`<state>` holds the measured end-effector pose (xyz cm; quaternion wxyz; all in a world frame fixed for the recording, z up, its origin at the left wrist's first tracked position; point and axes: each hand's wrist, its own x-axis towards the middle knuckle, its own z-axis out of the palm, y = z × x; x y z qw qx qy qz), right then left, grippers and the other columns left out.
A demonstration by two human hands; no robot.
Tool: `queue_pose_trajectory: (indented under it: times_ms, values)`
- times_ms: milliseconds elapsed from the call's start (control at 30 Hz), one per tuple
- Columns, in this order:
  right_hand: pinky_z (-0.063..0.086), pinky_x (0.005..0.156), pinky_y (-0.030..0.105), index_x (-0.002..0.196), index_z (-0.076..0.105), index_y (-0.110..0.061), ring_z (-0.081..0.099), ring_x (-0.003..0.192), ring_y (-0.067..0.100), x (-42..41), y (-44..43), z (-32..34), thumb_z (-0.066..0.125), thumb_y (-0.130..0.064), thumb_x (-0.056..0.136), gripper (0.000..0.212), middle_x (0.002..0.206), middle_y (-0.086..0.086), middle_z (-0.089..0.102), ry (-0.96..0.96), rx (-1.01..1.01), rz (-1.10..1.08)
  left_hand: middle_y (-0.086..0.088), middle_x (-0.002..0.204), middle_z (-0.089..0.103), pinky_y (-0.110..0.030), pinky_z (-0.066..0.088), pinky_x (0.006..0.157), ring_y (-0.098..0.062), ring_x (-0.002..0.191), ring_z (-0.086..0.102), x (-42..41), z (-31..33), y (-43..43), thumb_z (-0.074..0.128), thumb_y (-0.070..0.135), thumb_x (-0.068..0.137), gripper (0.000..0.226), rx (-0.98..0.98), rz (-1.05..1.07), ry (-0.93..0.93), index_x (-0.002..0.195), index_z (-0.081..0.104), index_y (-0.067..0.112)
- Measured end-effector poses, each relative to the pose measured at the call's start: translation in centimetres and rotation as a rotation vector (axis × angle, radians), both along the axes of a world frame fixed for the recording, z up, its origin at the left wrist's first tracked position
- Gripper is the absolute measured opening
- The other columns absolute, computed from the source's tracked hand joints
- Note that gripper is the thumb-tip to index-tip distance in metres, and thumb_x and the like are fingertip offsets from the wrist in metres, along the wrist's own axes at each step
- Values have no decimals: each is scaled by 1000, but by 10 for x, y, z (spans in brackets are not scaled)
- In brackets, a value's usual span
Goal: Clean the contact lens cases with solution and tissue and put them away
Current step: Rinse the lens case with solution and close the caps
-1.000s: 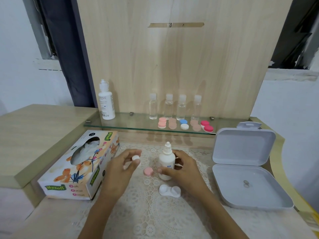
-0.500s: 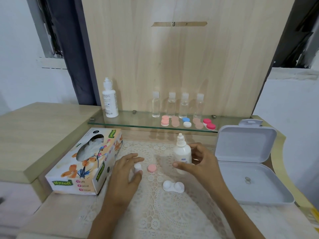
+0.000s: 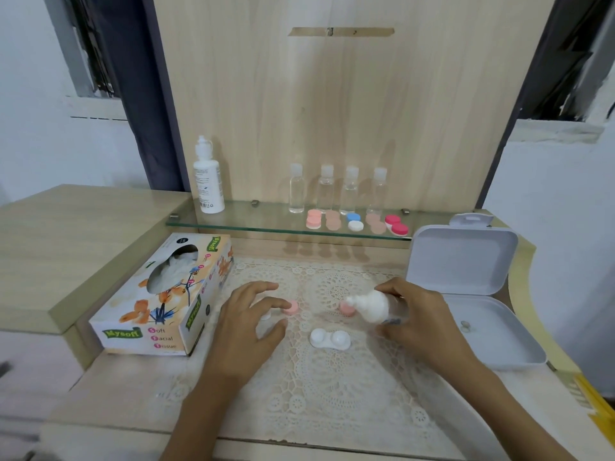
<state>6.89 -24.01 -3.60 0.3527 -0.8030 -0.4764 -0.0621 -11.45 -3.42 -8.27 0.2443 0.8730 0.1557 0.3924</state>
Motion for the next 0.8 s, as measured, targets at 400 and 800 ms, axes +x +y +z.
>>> queue_pose_trajectory:
  times_ms: [400, 800]
  values:
    - [49, 67, 31, 104, 65, -14, 60, 92, 23, 7, 10, -12, 82, -3, 62, 46, 106, 0, 65, -265, -21, 84, 21, 128, 45, -37, 39, 103, -8, 121, 45, -2, -6, 0, 41, 59, 70, 59, -64, 102, 177, 119, 59, 32]
    - [41, 87, 30, 95, 69, -11, 54, 97, 16, 10, 16, -6, 89, -5, 53, 46, 99, 3, 68, -551, -13, 130, 14, 142, 43, -45, -2, 115, 1, 141, 16, 4, -4, -8, 41, 49, 90, 49, 392, -129, 321, 129, 57, 24]
